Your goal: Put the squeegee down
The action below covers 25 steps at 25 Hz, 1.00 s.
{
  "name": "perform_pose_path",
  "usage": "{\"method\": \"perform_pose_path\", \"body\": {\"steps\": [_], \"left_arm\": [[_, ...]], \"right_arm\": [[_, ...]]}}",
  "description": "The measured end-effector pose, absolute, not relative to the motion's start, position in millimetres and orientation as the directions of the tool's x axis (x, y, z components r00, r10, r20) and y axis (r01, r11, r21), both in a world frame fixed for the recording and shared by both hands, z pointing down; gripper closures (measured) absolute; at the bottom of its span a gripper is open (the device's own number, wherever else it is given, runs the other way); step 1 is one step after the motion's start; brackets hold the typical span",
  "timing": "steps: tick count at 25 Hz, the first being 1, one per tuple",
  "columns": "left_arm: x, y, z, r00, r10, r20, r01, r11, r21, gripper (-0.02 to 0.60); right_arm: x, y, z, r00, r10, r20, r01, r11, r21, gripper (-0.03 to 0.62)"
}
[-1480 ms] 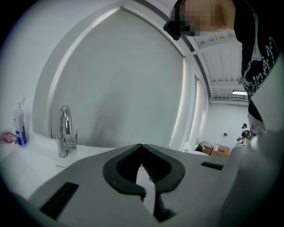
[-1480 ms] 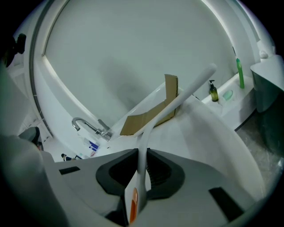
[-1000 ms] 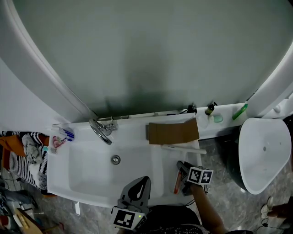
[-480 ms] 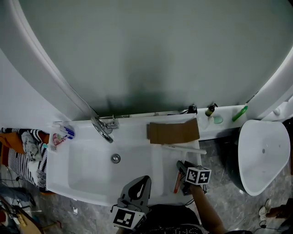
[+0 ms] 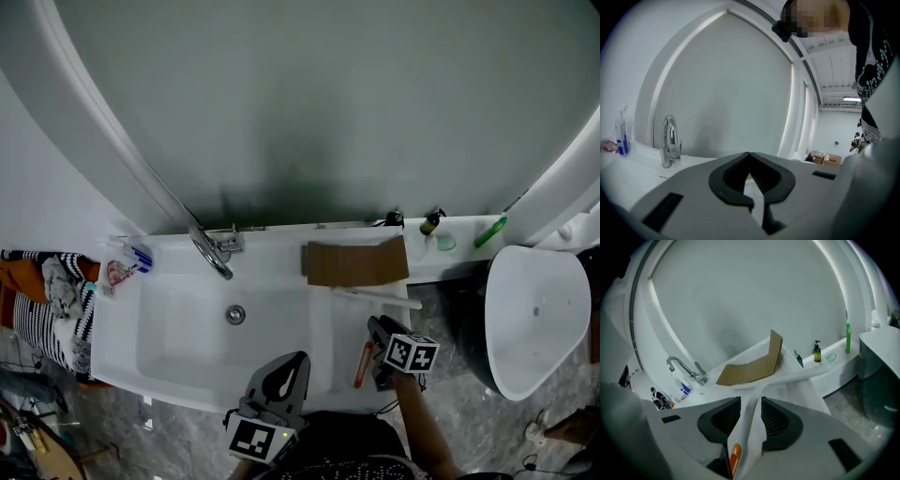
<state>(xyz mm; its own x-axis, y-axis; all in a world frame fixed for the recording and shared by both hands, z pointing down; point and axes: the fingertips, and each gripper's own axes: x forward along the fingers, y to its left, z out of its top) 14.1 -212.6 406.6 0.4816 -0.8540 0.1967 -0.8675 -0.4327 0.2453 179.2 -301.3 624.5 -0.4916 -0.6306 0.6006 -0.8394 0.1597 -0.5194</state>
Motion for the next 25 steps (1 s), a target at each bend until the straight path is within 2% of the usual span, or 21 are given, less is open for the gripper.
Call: {"method": "perform_pose_path", "body": {"steps": [5,9,13,17,21,25], "left_arm": [[20.5,-209.2,404.2,0.504,-0.841,0.196,-0.857,-0.457,0.239,0.577],[33.0,-204.8,402.1,0.543,-0.818,0.189,-0.835,-0.502,0.225,0.577],[41.2,-192.6,401.5,0.578,-0.796,0.179,-0.811,-0.538,0.228,0.577],[48.9,-182.7,401.7,0.607,-0.775,0.177,-0.792,-0.571,0.215,0.577],[62.2,-172.2,403.6,0.658,-0.730,0.183,-0.752,-0.630,0.192,0.577],[79.7,-160.8,406.4,0.713,-0.670,0.205,-0.700,-0.695,0.165,0.577]], "right_arm": [[194.6,-307.3,580.8,-0.469,-0.710,0.525,-0.842,0.180,-0.508,0.468],[195.6,-302.3,512.4,-0.489,-0.786,0.377,-0.815,0.259,-0.518,0.473],[186.7,-285.2,449.0,-0.506,-0.831,0.233,-0.768,0.310,-0.561,0.531],[175.4,-263.4,392.5,-0.513,-0.849,0.130,-0.782,0.399,-0.479,0.548],[165.0,-232.0,365.9,-0.510,-0.853,0.110,-0.834,0.459,-0.306,0.560],[154.4,-201.8,380.9,-0.521,-0.839,0.157,-0.839,0.470,-0.273,0.563]]}}
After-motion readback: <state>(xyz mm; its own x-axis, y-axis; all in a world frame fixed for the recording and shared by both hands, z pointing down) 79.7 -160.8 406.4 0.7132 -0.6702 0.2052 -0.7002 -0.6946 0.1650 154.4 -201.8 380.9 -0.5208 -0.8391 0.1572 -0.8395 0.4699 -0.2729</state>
